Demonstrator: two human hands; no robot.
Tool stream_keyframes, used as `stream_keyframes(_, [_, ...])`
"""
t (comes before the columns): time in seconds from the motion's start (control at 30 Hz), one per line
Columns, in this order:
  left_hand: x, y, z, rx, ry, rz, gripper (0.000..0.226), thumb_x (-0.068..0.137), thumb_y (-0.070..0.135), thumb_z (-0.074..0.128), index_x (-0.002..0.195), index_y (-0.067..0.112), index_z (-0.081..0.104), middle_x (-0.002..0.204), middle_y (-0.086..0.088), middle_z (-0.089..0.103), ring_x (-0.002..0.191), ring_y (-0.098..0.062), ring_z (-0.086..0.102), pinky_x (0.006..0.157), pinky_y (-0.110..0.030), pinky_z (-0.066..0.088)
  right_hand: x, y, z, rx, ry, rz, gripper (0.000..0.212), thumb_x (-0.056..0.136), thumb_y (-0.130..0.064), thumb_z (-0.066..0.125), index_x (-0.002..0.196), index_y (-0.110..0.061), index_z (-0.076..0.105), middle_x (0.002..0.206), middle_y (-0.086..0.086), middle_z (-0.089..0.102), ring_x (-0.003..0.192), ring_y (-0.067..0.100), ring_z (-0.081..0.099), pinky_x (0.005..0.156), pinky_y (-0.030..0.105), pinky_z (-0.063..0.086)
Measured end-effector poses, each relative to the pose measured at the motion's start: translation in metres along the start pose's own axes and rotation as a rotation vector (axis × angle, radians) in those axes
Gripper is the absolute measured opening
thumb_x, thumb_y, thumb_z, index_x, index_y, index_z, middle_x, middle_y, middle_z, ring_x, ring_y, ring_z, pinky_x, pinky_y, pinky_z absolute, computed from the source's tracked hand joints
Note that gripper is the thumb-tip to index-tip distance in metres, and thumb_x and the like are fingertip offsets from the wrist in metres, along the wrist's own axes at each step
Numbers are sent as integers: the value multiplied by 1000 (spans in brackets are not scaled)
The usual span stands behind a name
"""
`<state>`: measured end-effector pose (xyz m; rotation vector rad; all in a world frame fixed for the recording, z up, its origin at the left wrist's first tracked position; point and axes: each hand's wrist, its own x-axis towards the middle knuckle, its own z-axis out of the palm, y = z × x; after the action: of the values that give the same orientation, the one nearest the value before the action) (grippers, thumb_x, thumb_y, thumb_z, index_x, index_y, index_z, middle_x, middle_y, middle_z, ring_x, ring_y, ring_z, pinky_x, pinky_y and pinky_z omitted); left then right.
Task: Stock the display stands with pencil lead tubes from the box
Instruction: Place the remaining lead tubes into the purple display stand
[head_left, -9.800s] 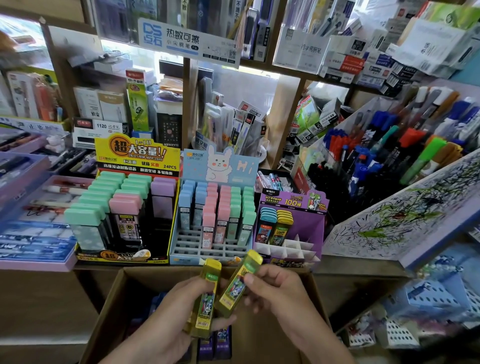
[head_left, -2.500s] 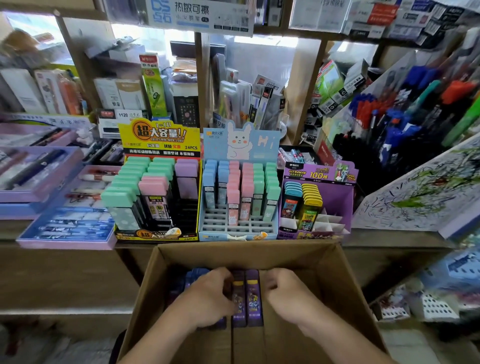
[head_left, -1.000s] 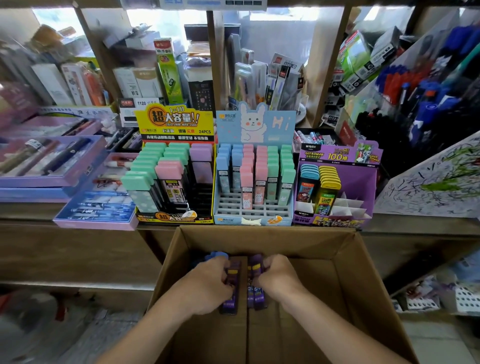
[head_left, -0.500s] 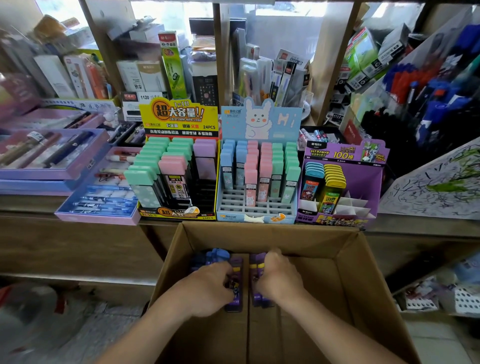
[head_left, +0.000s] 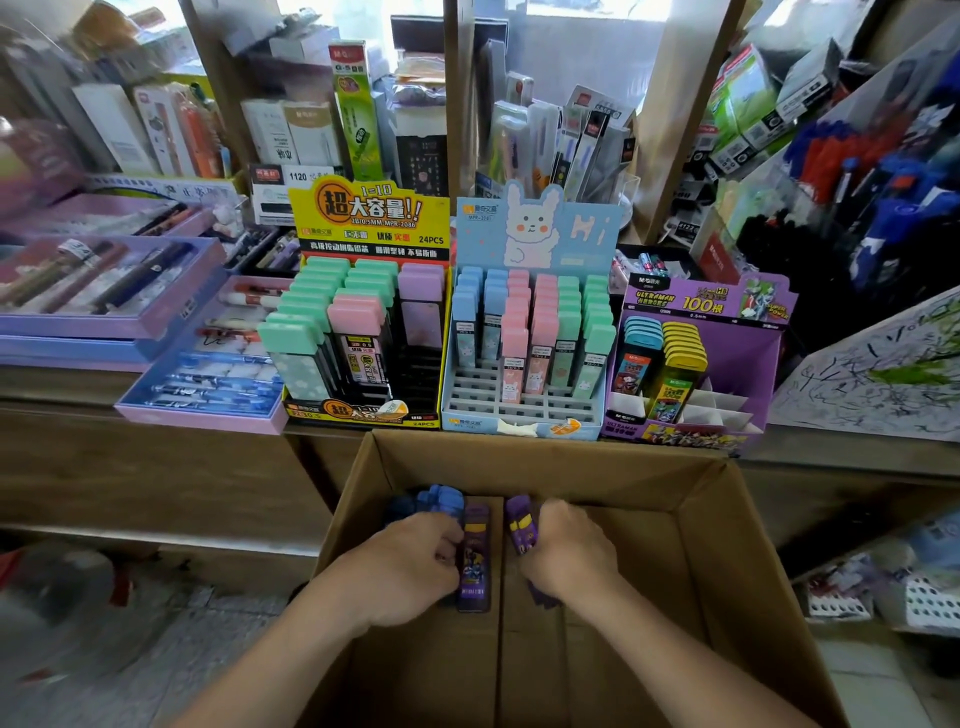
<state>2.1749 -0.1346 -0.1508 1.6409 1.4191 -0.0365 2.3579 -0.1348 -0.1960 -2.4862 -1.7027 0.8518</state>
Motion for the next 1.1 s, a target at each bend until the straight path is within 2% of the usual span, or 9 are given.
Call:
stream_keyframes(0.13, [-1,1,4,-24,-47,-5,53,96,18,60,146,28,47,129,13,61,113,-2,58,95,-18,47,1,8,-1,169,-34,55,12,82,-27,70,82,-23,58,90,-2,68,90,21,69,78,36,59])
stream_keyframes(0.23, [-1,2,7,-51,-81,-5,56,95,18,61,148,27,44,138,9,59,117,-4,58,101,-21,48,-1,11,0,473,-91,62,10,86,-25,72,91,-16,72,89,2,75,83,18,72,72,30,60])
stream_keyframes(0.33, [1,1,9,-87,-90,-2,55,94,17,61,146,24,46,136,7,61,118,-6,59,106,-28,49,-6,6,1,741,-121,80,10,88,-9,71,95,-5,76,85,3,75,74,13,69,54,17,48])
stream_keyframes(0.43, [2,-1,8,-102,-91,-4,55,91,17,62,144,25,49,135,8,62,118,-7,60,107,-30,49,-9,0,2,868,-170,105,8,91,-5,70,93,-9,77,90,7,76,77,14,67,57,20,51])
stream_keyframes(0.6, [3,-2,9,-172,-117,1,59,91,16,62,146,26,46,138,8,60,119,-8,60,106,-33,51,-9,0,4,934,-208,134,8,91,-10,73,95,-16,75,99,7,78,97,23,71,94,42,57])
stream_keyframes(0.7, [4,-3,9,-200,-109,-1,55,92,15,61,144,29,47,136,8,60,116,-9,62,104,-34,53,-9,-2,3,955,-283,140,15,89,-11,73,103,-16,75,106,8,78,105,26,71,103,49,53])
stream_keyframes(0.8, [5,-5,9,-220,-108,-8,55,90,16,61,142,30,48,135,10,61,116,-10,62,105,-36,53,-6,-1,2,924,-311,126,13,89,-8,72,97,-18,76,105,7,78,105,27,71,102,46,54])
stream_keyframes(0.93, [6,-6,9,-258,-121,-15,55,86,15,61,138,33,53,128,11,66,113,-10,65,102,-37,54,-5,0,4,906,-285,105,17,89,-2,69,88,-18,75,89,2,78,80,15,73,65,26,58])
stream_keyframes(1.1, [10,-4,13,-359,-146,-15,48,87,8,60,130,31,56,122,6,69,111,-15,69,95,-37,57,-9,-2,7,786,-207,111,12,85,-5,72,92,-15,75,94,8,78,91,23,74,83,39,60])
